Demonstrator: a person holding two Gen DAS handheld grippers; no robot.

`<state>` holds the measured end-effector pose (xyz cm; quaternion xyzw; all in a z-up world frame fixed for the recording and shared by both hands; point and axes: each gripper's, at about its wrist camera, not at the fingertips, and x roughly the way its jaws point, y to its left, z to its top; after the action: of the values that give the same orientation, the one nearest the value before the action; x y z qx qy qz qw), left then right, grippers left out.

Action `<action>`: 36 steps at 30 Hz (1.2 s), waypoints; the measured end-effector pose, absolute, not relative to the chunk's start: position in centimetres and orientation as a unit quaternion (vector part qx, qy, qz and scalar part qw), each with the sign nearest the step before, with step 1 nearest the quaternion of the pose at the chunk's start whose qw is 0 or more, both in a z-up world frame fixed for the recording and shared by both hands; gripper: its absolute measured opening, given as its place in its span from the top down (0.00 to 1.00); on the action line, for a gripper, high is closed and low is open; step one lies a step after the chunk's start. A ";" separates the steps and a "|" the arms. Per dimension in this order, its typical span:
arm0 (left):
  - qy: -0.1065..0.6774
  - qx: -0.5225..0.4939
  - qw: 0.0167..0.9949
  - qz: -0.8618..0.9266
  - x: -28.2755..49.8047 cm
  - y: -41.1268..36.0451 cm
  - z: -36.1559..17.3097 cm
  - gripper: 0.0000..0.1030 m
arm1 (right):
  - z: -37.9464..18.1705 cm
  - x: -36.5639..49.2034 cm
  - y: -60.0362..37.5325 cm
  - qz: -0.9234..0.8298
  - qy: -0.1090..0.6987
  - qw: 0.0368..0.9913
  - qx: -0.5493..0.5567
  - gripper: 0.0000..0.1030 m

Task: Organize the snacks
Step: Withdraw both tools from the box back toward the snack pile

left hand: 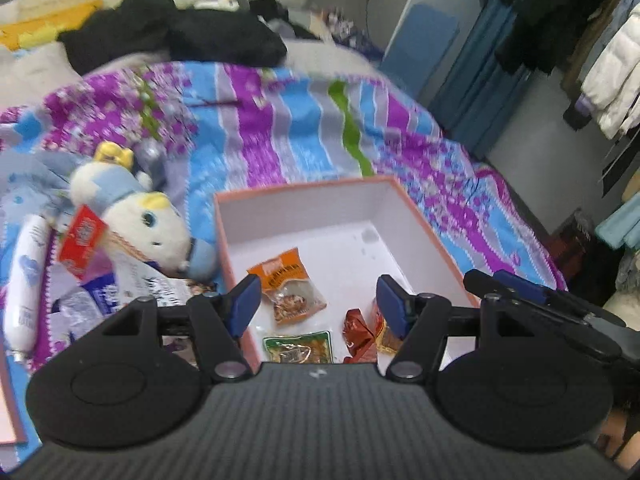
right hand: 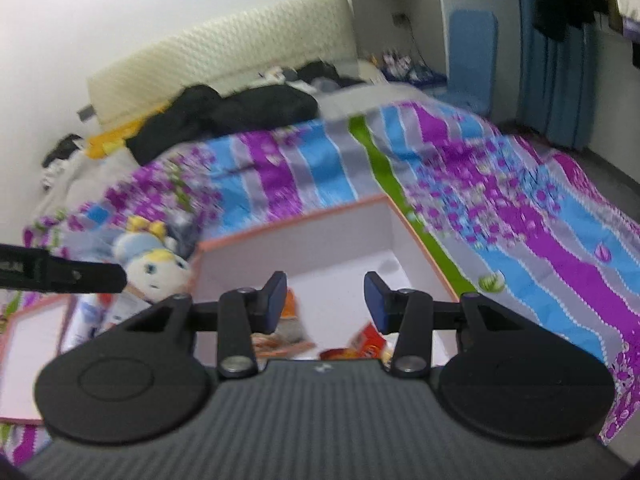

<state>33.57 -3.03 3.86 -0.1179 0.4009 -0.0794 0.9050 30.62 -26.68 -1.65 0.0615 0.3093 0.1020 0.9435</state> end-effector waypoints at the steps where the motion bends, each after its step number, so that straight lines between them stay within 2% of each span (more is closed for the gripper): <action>1: 0.393 -0.120 0.908 -0.079 32.6 -2.7 4.4 0.33 | -1.0 29.9 -26.4 0.108 0.302 0.945 0.062 0.56; 8: 0.328 -0.103 0.937 -0.057 24.6 -0.7 7.7 0.33 | 2.0 24.7 -24.2 0.144 0.256 0.954 0.054 0.56; 14: 0.294 -0.104 0.950 -0.027 17.9 1.3 8.2 0.33 | 2.7 20.3 -22.3 0.181 0.225 0.955 0.069 0.56; 24: 0.274 -0.120 0.954 0.010 9.3 3.5 4.9 0.33 | 0.3 14.4 -20.0 0.215 0.228 0.947 0.063 0.56; 36: 0.272 -0.118 0.954 0.041 3.2 4.3 0.5 0.33 | -3.8 7.6 -17.3 0.254 0.231 0.939 0.027 0.56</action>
<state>3.22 4.26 0.46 -0.1182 0.2719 0.0411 0.9542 7.55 -17.28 -3.75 0.0267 0.2315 0.2541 0.9387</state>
